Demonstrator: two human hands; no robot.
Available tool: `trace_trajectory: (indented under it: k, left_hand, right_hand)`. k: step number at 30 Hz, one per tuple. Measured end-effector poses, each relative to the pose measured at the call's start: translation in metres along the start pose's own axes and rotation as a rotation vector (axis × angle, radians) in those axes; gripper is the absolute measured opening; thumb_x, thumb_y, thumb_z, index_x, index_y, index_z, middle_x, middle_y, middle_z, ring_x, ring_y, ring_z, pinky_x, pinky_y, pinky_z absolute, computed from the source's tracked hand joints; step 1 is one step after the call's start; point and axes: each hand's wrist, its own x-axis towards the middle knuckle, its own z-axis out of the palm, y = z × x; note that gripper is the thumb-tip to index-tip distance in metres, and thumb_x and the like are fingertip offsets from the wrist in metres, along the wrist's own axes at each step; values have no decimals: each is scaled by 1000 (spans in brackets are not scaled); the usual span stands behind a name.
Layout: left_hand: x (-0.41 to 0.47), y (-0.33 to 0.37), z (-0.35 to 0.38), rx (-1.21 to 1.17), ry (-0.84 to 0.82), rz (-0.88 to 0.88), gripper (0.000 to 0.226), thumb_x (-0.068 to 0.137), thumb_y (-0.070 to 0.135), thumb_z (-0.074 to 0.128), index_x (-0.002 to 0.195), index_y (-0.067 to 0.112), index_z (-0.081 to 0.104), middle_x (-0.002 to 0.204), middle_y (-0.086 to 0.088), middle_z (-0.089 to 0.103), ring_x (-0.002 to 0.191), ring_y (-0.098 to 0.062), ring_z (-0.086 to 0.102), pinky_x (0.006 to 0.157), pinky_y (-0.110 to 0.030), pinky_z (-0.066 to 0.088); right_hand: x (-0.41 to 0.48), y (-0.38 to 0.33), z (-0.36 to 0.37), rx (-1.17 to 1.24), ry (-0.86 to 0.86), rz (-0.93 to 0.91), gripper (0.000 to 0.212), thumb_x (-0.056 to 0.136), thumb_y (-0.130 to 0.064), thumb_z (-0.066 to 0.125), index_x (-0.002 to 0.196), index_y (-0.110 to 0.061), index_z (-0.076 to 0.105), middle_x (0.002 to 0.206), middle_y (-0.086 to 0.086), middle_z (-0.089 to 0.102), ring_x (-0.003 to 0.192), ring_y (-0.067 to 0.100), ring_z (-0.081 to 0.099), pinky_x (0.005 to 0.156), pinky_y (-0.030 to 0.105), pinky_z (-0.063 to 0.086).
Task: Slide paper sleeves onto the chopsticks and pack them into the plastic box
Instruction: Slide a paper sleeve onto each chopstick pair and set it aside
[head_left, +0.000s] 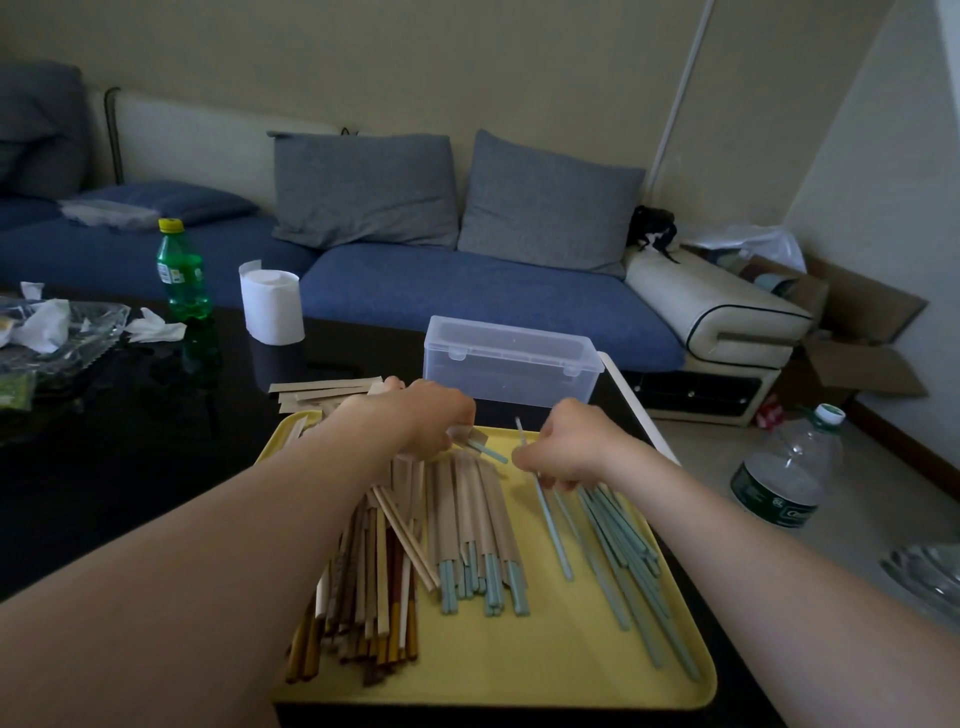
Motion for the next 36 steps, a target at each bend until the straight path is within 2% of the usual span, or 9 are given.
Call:
trace_trajectory:
  k: [3, 9, 16, 20, 23, 26, 29, 31, 36]
  left_hand:
    - [0, -1, 0, -7, -14, -15, 33, 102, 18, 60, 131, 33, 56, 129, 3, 59, 128, -26, 49, 117, -57, 27]
    - [2, -5, 4, 6, 19, -26, 27, 99, 23, 64, 121, 39, 58, 127, 4, 58, 132, -28, 45, 120, -66, 19]
    - [1, -1, 2, -27, 18, -3, 27, 100, 24, 65, 121, 39, 58, 128, 6, 58, 133, -26, 45, 121, -64, 20]
    - [2, 1, 2, -54, 15, 19, 29, 99, 25, 66, 122, 41, 56, 127, 9, 57, 129, -22, 49, 117, -59, 26]
    - [0, 7, -2, -146, -6, 90, 29, 100, 23, 66, 125, 35, 58, 123, 11, 56, 123, -18, 53, 108, -42, 41]
    - [0, 14, -6, -241, 2, 161, 28, 99, 21, 68, 125, 30, 61, 126, 7, 62, 118, -18, 58, 106, -40, 48]
    - [2, 16, -8, -307, 33, 177, 28, 98, 20, 69, 123, 30, 60, 127, 5, 64, 116, -17, 59, 104, -39, 48]
    - [2, 16, -10, -326, 56, 166, 25, 97, 19, 70, 111, 35, 57, 121, 6, 62, 110, -16, 59, 100, -37, 49]
    - [-1, 12, -10, -352, 24, 145, 22, 96, 17, 71, 106, 34, 59, 112, 8, 61, 106, -15, 60, 100, -38, 51]
  right_hand:
    - [1, 2, -4, 194, -13, -135, 26, 99, -29, 67, 85, -7, 70, 78, 9, 80, 54, 16, 70, 47, 24, 44]
    - [1, 1, 0, 97, -101, -244, 12, 98, -28, 71, 95, -20, 80, 78, 4, 80, 55, 10, 59, 60, 26, 50]
    - [9, 10, 1, 121, -17, -292, 10, 97, -26, 76, 94, -27, 85, 81, -8, 81, 81, 8, 74, 73, 24, 56]
    - [10, 11, 1, 140, 79, -341, 5, 95, -31, 83, 92, -29, 86, 84, -16, 76, 79, 0, 67, 68, 15, 46]
    - [13, 11, 2, 197, 156, -355, 10, 90, -35, 89, 90, -26, 84, 79, -11, 78, 74, 0, 69, 64, 13, 46]
    - [15, 6, 4, 340, 218, -339, 18, 85, -35, 93, 95, -25, 82, 69, -11, 75, 65, -3, 68, 60, 10, 46]
    - [17, 1, 5, 468, 288, -271, 19, 90, -34, 88, 104, -27, 79, 79, -9, 72, 77, 7, 70, 65, 18, 47]
    - [15, -3, 1, 505, 379, -197, 7, 97, -28, 74, 94, -23, 78, 82, -6, 73, 84, 12, 68, 64, 20, 46]
    - [11, -9, -7, 770, 516, 99, 35, 107, -31, 46, 100, -7, 71, 107, 16, 76, 88, 23, 65, 75, 34, 49]
